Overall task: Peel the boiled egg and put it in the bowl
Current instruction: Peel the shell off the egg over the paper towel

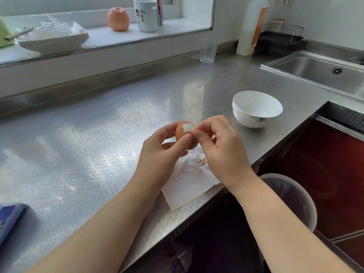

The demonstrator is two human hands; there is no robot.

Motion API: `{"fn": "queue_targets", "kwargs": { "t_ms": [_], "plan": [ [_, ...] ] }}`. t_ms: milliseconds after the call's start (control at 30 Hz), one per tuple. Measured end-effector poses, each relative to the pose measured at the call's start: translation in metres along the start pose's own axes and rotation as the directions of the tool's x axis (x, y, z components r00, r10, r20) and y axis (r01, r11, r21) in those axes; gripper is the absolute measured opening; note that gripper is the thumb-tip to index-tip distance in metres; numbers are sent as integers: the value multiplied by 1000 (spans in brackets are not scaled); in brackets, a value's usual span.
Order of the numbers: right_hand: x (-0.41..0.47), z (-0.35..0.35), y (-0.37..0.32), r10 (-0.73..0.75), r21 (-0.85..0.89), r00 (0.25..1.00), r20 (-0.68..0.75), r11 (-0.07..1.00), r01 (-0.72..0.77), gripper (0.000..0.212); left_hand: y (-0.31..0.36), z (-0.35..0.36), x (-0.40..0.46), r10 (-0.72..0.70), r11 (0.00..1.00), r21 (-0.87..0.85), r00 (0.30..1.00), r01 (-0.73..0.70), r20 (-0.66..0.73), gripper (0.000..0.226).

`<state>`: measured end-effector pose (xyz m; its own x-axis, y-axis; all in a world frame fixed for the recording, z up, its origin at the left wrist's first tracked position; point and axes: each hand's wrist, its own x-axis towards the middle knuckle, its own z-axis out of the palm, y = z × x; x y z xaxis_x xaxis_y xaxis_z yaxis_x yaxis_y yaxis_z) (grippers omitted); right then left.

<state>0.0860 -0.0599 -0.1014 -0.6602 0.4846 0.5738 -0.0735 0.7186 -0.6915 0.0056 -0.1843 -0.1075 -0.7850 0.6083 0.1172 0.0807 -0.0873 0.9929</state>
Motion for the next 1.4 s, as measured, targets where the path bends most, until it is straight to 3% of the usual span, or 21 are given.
{"fn": "queue_targets", "kwargs": {
  "t_ms": [167,367,467,533,633,700,867,1133,1400],
  "plan": [
    [2,-10,0,149,50,984,-93,988,-145,6,0,0,0,-20,999,-43,999,18,-35,34],
    [-7,-20,7,251,-126,952,176,965,-231,11,1,-1,1,-34,994,-105,996,25,-85,35],
    [-10,-18,6,267,-194,946,184,953,-232,3,0,-2,1,-61,988,-144,995,48,-83,34],
    [-9,-17,6,254,-236,951,174,949,-211,11,0,-2,1,-71,986,-155,994,58,-81,34],
    [-7,-17,1,147,-166,986,74,977,-133,22,0,-2,1,-68,989,-134,996,59,-65,42],
    [-6,-16,-3,59,-80,998,9,995,-58,15,1,-2,0,-56,992,-113,997,50,-55,49],
    [-4,-7,-6,78,116,994,81,989,-87,23,2,0,-1,-17,998,-66,1000,15,-23,61],
    [-6,-4,0,82,89,997,-4,993,-82,12,2,1,-3,-9,998,-68,1000,9,-2,52],
    [-4,-7,-2,131,121,990,55,983,-137,4,1,0,-3,-2,1000,31,998,3,-55,60]
  ]
}}
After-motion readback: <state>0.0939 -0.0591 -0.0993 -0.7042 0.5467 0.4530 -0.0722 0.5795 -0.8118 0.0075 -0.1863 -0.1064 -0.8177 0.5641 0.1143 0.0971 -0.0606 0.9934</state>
